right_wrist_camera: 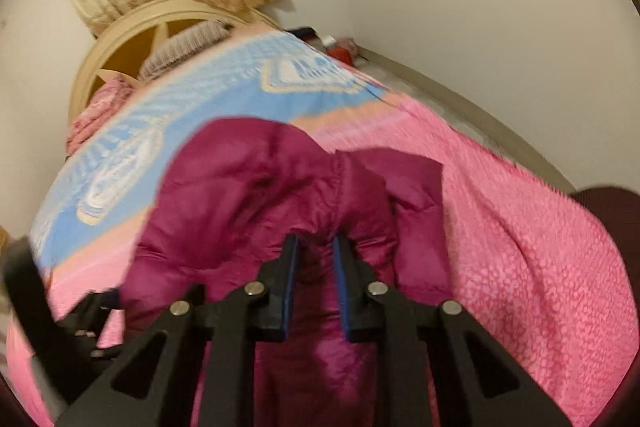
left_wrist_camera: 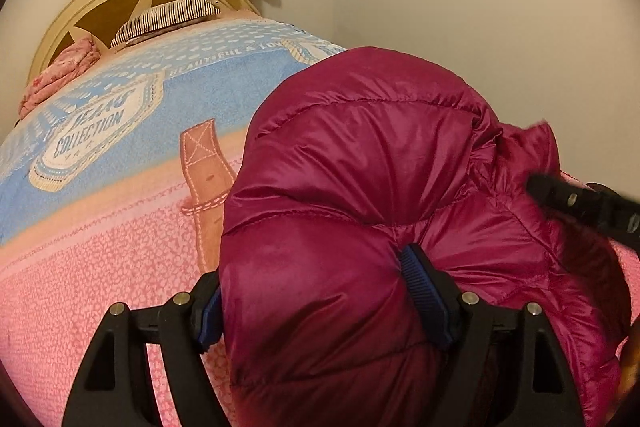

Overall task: Fold large clothes
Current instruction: 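Lower the bundle onto the bed with both tools and press it flat, then open both tools and pull them back from the folded jacket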

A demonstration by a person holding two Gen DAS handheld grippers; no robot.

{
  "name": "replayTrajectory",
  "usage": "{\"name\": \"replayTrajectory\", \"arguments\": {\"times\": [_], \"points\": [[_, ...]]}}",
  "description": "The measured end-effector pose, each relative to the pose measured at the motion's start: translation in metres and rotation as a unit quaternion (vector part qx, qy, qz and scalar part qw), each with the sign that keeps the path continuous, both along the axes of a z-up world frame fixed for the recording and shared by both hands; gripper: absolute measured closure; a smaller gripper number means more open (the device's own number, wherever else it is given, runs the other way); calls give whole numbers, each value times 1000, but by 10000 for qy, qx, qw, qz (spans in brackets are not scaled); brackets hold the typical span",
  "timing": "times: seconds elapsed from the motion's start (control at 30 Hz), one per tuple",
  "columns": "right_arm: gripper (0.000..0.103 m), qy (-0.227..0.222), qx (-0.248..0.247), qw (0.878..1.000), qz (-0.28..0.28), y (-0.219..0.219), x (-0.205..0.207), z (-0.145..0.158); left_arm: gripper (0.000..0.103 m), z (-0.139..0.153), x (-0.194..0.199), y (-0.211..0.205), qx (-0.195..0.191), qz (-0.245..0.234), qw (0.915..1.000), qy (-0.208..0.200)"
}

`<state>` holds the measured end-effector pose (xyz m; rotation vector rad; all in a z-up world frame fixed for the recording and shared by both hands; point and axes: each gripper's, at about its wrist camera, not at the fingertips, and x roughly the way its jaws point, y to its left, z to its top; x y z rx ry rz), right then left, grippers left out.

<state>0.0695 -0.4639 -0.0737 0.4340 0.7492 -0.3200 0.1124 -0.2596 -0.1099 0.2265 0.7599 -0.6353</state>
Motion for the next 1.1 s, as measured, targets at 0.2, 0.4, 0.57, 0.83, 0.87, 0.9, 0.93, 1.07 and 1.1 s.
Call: {"name": "replayTrajectory", "arguments": {"times": [0.2, 0.4, 0.57, 0.83, 0.87, 0.9, 0.93, 1.07, 1.1], "points": [[86, 224, 391, 9989, -100, -16, -3, -33, 18, -1, -1, -7, 149, 58, 9998, -90], [89, 391, 474, 9980, -170, -22, 3, -42, 12, -6, 10, -10, 197, 238, 9995, 48], [86, 489, 3, 9986, -206, -7, 0, -36, 11, 4, 4, 4, 247, 99, 9995, 151], [49, -703, -619, 9953, -237, 47, -114, 23, 11, 31, -37, 44, 285, 41, 9993, -236], [49, -789, -699, 9941, -248, 54, -129, 29, 11, 34, -45, 49, 311, 63, 9991, -270], [49, -892, -775, 9927, -255, 63, -148, 35, 11, 36, -50, 52, 328, 76, 9990, -283], [47, -929, -818, 9919, -293, 68, -162, 38, 11, 39, -60, 58, 339, 73, 9989, -305], [37, -954, -1013, 9887, -552, 83, -213, 45, 11, 40, -86, 76, 370, 46, 9989, -286], [35, -958, -1083, 9876, -611, 87, -224, 46, 11, 39, -95, 81, 374, 24, 9990, -256]]}}
